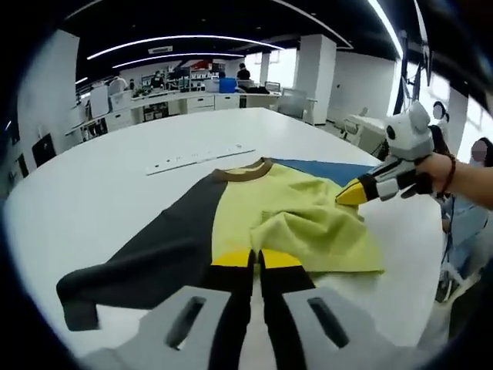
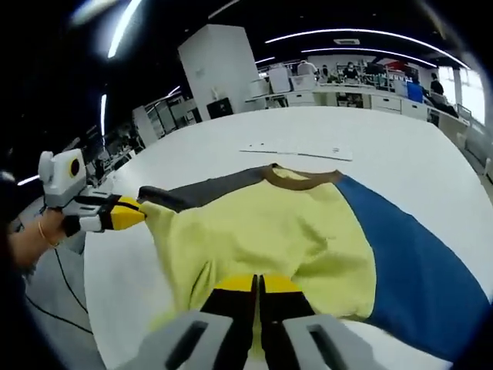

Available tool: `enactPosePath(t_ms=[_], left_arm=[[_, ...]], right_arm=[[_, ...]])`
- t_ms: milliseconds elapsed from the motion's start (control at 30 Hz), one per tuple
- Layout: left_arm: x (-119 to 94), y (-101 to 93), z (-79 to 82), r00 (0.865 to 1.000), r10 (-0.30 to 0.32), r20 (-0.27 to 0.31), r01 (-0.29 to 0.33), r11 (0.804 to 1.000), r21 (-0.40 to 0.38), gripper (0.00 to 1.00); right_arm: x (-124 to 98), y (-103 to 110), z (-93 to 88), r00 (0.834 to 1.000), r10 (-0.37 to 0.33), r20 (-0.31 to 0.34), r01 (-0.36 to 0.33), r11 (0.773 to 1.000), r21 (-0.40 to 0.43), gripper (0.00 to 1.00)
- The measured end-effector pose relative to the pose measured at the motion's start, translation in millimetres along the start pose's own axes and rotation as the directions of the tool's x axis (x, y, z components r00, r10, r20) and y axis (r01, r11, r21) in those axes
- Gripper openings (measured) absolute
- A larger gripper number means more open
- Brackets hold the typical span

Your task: Fold the garment on the visible template until the final outline fits inside the template.

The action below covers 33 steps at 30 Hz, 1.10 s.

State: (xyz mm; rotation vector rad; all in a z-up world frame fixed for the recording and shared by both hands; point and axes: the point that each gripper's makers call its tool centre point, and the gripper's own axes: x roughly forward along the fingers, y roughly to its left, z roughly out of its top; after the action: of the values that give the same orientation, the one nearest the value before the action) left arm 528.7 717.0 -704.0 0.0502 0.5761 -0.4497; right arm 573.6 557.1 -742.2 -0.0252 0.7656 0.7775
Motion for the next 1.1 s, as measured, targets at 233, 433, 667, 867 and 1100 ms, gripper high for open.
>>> enactPosePath(t_ms=[233,433,667,867,1100], left_arm=[[-9.2,-5.7,-9.4,1.0,-0.003,-0.002,0.003,1.0,-0.019,0.0],[-14.0,-8.0,-13.1,1.0,0.002,-0.005,-0.002,1.0,-0.026,0.0],[-21.4,-3.2,-9.4,1.0,0.018,0.011,-0.018,0.999,-0.027,0.0],[-26.2,-1.2,-10.6,1.0,0.027,0.011,-0.026,0.999,-0.029,0.0],[-30.5,1.8,-13.6,0.999,0.042,0.0,-0.042,0.999,-0.034,0.0]], right_arm=[[7.1,-6.4,-13.6,0.997,-0.025,-0.077,0.023,1.0,-0.02,0.0],[-7.8,-10.2,-6.8,0.998,-0.049,-0.05,0.05,0.998,0.022,0.12],[-40.5,-12.3,-11.6,0.996,-0.068,-0.065,0.067,0.998,-0.017,0.25],[-60.5,-14.5,-22.7,0.995,-0.067,-0.076,0.066,0.998,-0.017,0.24],[-70.4,-30.6,-49.5,0.988,-0.103,-0.117,0.102,0.995,-0.013,0.21]])
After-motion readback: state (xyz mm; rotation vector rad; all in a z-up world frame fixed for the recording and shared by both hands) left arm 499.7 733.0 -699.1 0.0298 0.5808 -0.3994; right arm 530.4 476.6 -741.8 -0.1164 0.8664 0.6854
